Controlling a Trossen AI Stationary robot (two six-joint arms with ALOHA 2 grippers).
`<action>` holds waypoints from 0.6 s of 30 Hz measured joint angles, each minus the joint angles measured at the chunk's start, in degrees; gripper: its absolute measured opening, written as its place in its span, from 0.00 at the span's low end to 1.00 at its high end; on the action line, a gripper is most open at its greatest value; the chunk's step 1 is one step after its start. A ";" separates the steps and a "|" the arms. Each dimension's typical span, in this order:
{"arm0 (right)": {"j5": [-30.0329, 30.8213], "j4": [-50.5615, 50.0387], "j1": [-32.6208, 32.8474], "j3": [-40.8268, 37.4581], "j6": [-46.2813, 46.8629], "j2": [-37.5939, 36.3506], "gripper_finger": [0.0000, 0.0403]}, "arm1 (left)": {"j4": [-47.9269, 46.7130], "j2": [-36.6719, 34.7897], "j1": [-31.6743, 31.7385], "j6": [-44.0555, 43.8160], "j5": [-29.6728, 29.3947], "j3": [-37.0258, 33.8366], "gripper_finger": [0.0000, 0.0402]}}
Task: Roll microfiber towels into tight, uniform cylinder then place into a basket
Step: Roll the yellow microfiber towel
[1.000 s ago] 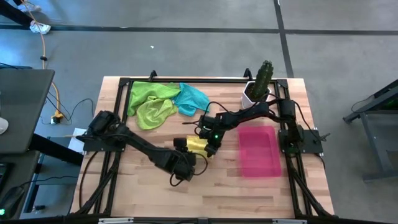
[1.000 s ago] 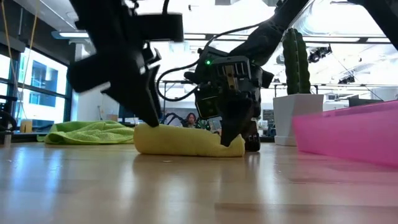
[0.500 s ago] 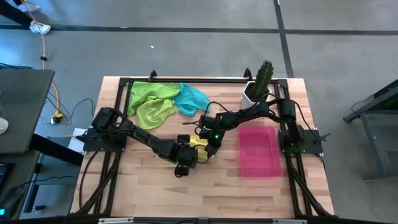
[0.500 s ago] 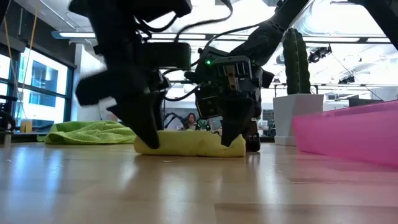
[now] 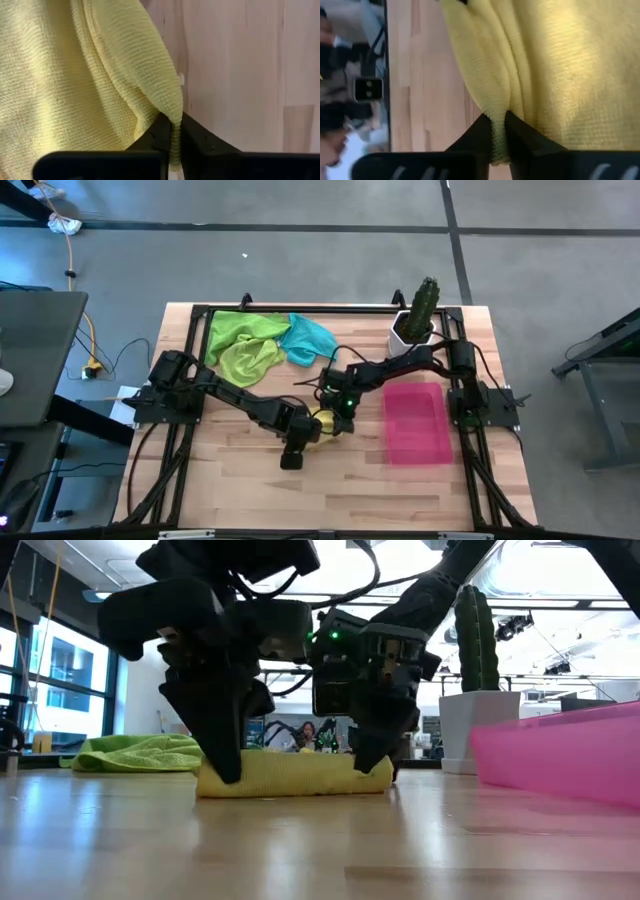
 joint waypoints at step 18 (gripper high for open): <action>26.02 -6.43 10.08 -0.25 -26.99 -11.59 0.30 | 6.28 0.42 3.10 -7.31 13.61 -5.18 0.02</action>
